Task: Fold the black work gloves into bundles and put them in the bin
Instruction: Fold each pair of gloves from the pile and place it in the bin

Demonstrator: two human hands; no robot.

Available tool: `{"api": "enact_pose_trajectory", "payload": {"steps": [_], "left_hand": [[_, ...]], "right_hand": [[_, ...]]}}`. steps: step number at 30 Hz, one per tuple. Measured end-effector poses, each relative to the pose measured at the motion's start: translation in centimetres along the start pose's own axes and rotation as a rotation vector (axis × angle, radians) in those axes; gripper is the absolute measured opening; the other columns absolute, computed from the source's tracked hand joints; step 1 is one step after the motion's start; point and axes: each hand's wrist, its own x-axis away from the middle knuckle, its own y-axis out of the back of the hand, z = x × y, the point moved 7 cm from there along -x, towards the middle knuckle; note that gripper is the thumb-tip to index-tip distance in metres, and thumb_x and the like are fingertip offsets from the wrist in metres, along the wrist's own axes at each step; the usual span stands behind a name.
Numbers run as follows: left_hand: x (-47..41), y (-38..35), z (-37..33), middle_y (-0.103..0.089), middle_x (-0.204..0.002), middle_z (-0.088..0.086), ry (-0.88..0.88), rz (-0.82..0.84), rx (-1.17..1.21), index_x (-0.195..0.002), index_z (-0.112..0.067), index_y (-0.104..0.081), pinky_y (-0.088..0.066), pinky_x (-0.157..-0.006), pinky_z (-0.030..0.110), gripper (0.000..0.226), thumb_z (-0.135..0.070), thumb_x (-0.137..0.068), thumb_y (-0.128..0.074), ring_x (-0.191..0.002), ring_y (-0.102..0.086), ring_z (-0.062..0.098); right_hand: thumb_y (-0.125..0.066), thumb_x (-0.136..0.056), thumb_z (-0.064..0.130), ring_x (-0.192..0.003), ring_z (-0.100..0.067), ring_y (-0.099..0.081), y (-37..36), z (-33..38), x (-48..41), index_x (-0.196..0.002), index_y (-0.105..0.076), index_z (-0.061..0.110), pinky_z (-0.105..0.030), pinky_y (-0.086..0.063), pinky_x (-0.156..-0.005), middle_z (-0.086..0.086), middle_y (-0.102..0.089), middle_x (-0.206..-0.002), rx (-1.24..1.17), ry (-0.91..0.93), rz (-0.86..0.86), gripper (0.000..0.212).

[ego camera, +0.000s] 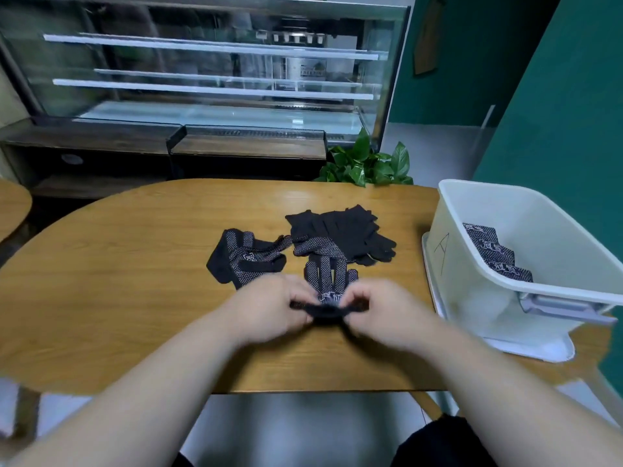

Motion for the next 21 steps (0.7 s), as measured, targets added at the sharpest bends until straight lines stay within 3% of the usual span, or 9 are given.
{"api": "enact_pose_trajectory", "payload": {"steps": [4, 8, 11, 13, 15, 18, 21], "left_hand": [[2.9, -4.3, 0.3, -0.068, -0.12, -0.009, -0.112, -0.006, -0.057, -0.099, -0.034, -0.078, -0.046, -0.099, 0.035, 0.029, -0.045, -0.076, -0.065, -0.112, -0.06, 0.012], [4.5, -5.4, -0.4, -0.062, -0.124, -0.012, -0.196, -0.005, -0.083, -0.101, -0.036, -0.076, -0.028, -0.109, 0.036, 0.03, -0.049, -0.074, -0.067, -0.116, -0.053, 0.009], [5.1, -5.7, -0.6, -0.06, -0.123, -0.013, -0.219, -0.029, -0.082, -0.105, -0.034, -0.074, -0.034, -0.104, 0.035, 0.033, -0.056, -0.084, -0.06, -0.116, -0.053, 0.009], [5.1, -5.5, -0.3, -0.06, -0.119, -0.017, -0.189, -0.101, -0.023, -0.103, -0.033, -0.073, -0.034, -0.1, 0.03, 0.031, -0.053, -0.091, -0.053, -0.113, -0.052, 0.005], [4.7, -5.3, -0.1, -0.062, -0.11, -0.02, -0.141, -0.218, 0.017, -0.099, -0.032, -0.073, -0.035, -0.095, 0.027, 0.027, -0.045, -0.093, -0.051, -0.107, -0.052, 0.002], [3.7, -5.0, 0.7, -0.062, -0.102, -0.019, -0.024, -0.409, -0.003, -0.098, -0.031, -0.073, -0.041, -0.089, 0.032, 0.022, -0.036, -0.089, -0.053, -0.104, -0.053, 0.006], [3.2, -4.9, 2.3, -0.06, -0.108, -0.018, 0.118, -0.487, -0.041, -0.103, -0.032, -0.072, -0.034, -0.091, 0.03, 0.023, -0.031, -0.085, -0.059, -0.109, -0.051, 0.008]], "right_hand": [[-0.065, -0.075, 0.018, -0.094, -0.007, -0.057, -3.8, -1.0, 2.2, -0.085, -0.071, 0.027, -0.029, -0.047, -0.088, 0.013, -0.064, -0.092, 0.096, 0.15, 0.069, 0.015], [-0.057, -0.07, 0.025, -0.096, -0.005, -0.053, -4.5, -1.0, 3.4, -0.081, -0.068, 0.029, -0.03, -0.046, -0.089, 0.016, -0.064, -0.09, 0.111, 0.234, 0.049, 0.017], [-0.059, -0.074, 0.038, -0.098, -0.002, -0.051, -4.7, -0.8, 4.0, -0.084, -0.067, 0.032, -0.03, -0.043, -0.091, 0.019, -0.062, -0.091, 0.132, 0.308, 0.067, 0.015], [-0.059, -0.079, 0.043, -0.097, -0.002, -0.053, -4.1, -0.8, 3.8, -0.087, -0.069, 0.03, -0.031, -0.044, -0.09, 0.018, -0.064, -0.09, 0.049, 0.296, 0.007, 0.018], [-0.057, -0.085, 0.041, -0.099, -0.004, -0.055, -3.1, -1.2, 3.0, -0.09, -0.071, 0.028, -0.031, -0.045, -0.092, 0.018, -0.065, -0.092, -0.022, 0.262, -0.172, 0.019], [-0.057, -0.094, 0.038, -0.124, -0.005, -0.048, -3.0, -1.7, 1.2, -0.119, -0.068, 0.028, -0.032, -0.04, -0.108, 0.016, -0.061, -0.124, 0.047, 0.163, -0.306, 0.029], [-0.046, -0.101, 0.049, -0.15, -0.006, -0.014, -5.3, -1.9, -0.4, -0.153, -0.035, 0.033, -0.034, -0.018, -0.123, 0.014, -0.027, -0.16, 0.145, 0.055, -0.109, 0.056]]}}
